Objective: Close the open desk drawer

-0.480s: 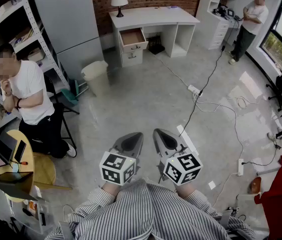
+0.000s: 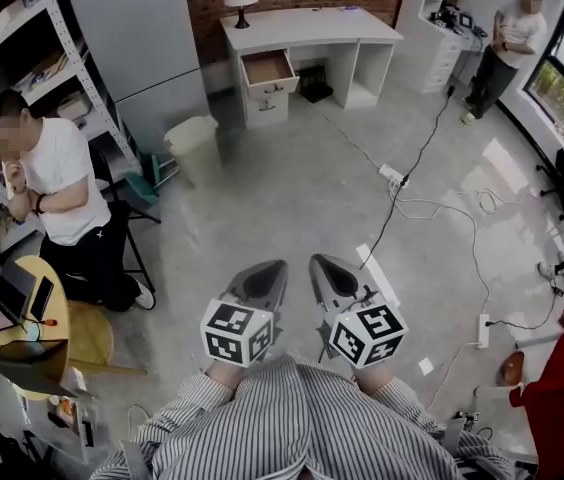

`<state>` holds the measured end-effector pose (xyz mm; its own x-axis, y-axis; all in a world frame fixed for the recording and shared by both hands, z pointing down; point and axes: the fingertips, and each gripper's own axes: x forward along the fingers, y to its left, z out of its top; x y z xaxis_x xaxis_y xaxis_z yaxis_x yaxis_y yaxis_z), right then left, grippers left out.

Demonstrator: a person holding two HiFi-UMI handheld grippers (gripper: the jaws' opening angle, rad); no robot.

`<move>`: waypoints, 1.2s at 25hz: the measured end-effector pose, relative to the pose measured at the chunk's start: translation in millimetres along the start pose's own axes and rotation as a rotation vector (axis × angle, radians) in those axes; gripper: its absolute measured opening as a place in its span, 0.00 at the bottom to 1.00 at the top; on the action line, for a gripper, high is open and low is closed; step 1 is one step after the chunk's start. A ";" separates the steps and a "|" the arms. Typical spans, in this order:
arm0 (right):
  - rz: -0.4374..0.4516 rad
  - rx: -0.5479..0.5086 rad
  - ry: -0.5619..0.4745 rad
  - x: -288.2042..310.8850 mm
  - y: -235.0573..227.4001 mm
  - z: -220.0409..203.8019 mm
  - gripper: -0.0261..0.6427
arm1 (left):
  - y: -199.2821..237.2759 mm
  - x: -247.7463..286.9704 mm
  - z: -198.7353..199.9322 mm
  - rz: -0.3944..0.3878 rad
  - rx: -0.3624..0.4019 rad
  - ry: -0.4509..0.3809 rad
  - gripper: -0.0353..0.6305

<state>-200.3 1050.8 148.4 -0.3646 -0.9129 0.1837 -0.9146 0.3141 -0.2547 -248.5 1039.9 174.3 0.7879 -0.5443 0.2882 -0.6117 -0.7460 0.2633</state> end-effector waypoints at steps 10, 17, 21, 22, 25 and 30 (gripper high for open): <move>-0.013 0.090 -0.032 -9.8 -25.1 -3.3 0.06 | -11.7 11.4 -4.6 -0.014 -0.046 -0.020 0.07; 0.015 0.102 0.024 0.8 -38.3 -24.3 0.06 | -8.2 28.9 -15.3 0.006 -0.066 -0.012 0.07; -0.003 0.099 0.027 28.3 -55.9 -18.1 0.06 | 10.3 49.9 -11.1 0.001 -0.061 0.006 0.07; -0.003 0.102 0.028 37.4 -59.5 -16.5 0.06 | 17.1 57.3 -10.7 -0.002 -0.060 0.018 0.07; 0.005 0.098 0.040 66.5 -71.7 -14.2 0.06 | 38.4 83.2 -3.9 -0.011 -0.060 0.034 0.07; -0.051 0.121 0.013 133.5 -109.5 3.0 0.06 | 94.4 130.2 23.2 -0.036 -0.024 0.049 0.07</move>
<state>-148.3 893.8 198.0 -0.3216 -0.9229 0.2116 -0.9043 0.2331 -0.3576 -202.0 889.7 215.3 0.8054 -0.4971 0.3226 -0.5848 -0.7550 0.2966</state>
